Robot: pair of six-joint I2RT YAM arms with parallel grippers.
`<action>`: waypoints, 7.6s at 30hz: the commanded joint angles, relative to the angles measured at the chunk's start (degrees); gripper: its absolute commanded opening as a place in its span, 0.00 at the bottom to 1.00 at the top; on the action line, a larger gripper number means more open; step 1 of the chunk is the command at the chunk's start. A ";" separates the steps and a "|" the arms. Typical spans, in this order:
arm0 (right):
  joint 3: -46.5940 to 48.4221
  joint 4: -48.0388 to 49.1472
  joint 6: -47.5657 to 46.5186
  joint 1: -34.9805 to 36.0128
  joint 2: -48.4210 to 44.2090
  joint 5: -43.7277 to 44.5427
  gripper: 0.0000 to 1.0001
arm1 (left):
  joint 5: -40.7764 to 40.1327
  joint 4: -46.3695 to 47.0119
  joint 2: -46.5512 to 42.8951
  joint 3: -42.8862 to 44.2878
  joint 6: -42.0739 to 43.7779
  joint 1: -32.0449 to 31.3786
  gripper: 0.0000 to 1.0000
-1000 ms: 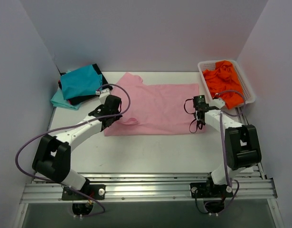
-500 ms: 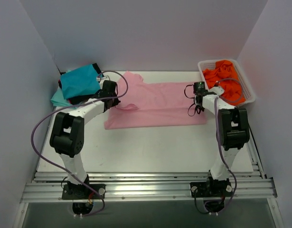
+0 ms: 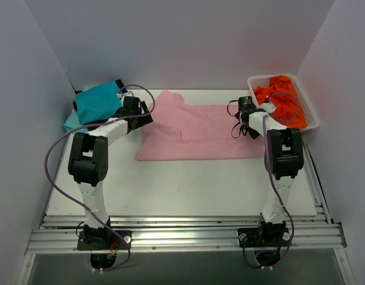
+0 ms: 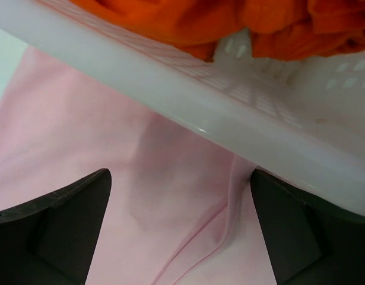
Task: Fold and stack the t-shirts
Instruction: Fold the flattened tshirt in 1/3 of the way, then grap the side of the flattened tshirt furthest away from the robot with both arms
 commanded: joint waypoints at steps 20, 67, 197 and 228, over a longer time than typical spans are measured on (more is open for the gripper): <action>-36.30 -5.66 7.46 11.16 -39.85 12.18 1.00 | -12.09 5.52 -36.87 -39.33 -16.70 -15.77 1.00; -42.40 12.18 4.39 3.25 -26.61 3.21 0.80 | -18.79 15.19 -23.34 -42.86 -22.24 -13.31 0.13; -44.51 13.41 -20.57 11.69 -57.73 -8.04 0.91 | 33.86 -16.62 28.95 39.57 15.29 3.74 0.56; -4.88 17.90 -21.80 -2.37 -2.53 -6.72 0.89 | 29.64 -9.95 22.62 29.65 14.41 3.47 0.02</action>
